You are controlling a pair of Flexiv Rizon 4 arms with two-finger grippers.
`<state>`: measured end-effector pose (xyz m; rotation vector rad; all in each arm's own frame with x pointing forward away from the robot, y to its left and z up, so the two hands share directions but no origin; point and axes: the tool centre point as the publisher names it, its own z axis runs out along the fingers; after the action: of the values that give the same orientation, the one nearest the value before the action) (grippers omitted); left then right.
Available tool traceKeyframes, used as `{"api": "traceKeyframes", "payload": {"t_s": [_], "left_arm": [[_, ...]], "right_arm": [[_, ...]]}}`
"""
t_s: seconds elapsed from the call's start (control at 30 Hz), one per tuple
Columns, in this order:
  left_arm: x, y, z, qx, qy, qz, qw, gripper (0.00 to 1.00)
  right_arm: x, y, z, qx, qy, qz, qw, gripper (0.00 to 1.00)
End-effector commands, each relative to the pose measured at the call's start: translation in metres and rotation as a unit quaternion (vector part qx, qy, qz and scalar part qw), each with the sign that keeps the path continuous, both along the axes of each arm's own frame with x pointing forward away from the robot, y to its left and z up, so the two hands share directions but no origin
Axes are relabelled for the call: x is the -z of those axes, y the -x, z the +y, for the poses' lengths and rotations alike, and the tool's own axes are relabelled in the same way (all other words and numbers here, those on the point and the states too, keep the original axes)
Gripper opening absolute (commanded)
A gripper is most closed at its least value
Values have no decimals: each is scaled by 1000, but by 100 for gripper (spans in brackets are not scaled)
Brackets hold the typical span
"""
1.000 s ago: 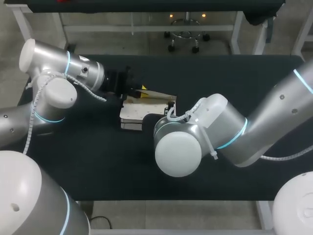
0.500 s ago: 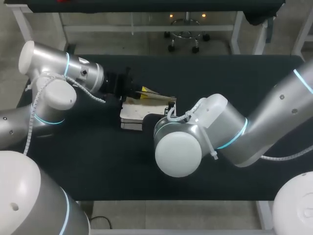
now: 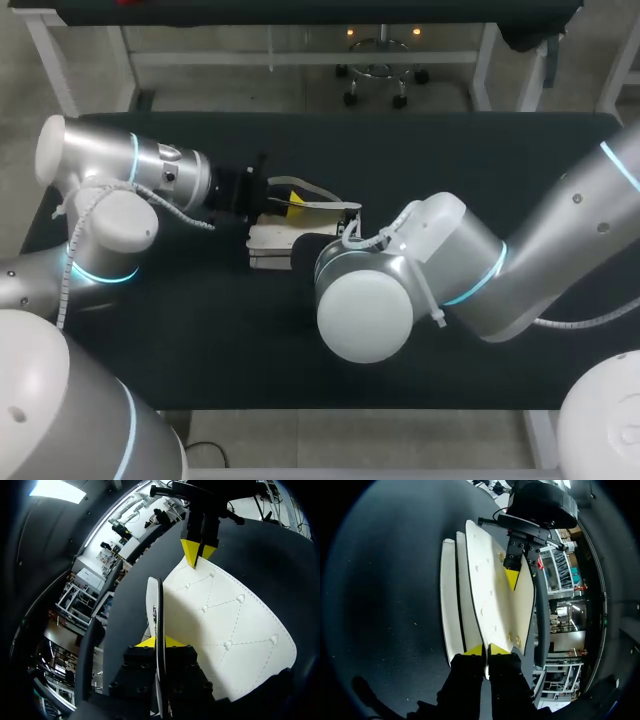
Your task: Pick up the bag, open it, inspect its contents, close it, and place it on the opposite side
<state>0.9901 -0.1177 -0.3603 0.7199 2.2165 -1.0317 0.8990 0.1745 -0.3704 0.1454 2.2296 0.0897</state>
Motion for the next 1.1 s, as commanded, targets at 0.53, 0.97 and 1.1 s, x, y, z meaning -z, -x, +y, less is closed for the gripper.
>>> {"api": "traceKeyframes", "payload": {"t_s": [0.53, 0.97, 1.1], "left_arm": [[-29, 7, 2, -27, 15, -22, 999, 31], [-31, 5, 4, -39, 14, -37, 998, 0], [-26, 13, 4, -29, 13, -57, 998, 0]], "right_arm": [[1, -2, 0, 0, -1, -2, 1000, 0], [1, -2, 0, 0, -1, -2, 1000, 0], [1, -2, 0, 0, -1, -2, 1000, 0]]}}
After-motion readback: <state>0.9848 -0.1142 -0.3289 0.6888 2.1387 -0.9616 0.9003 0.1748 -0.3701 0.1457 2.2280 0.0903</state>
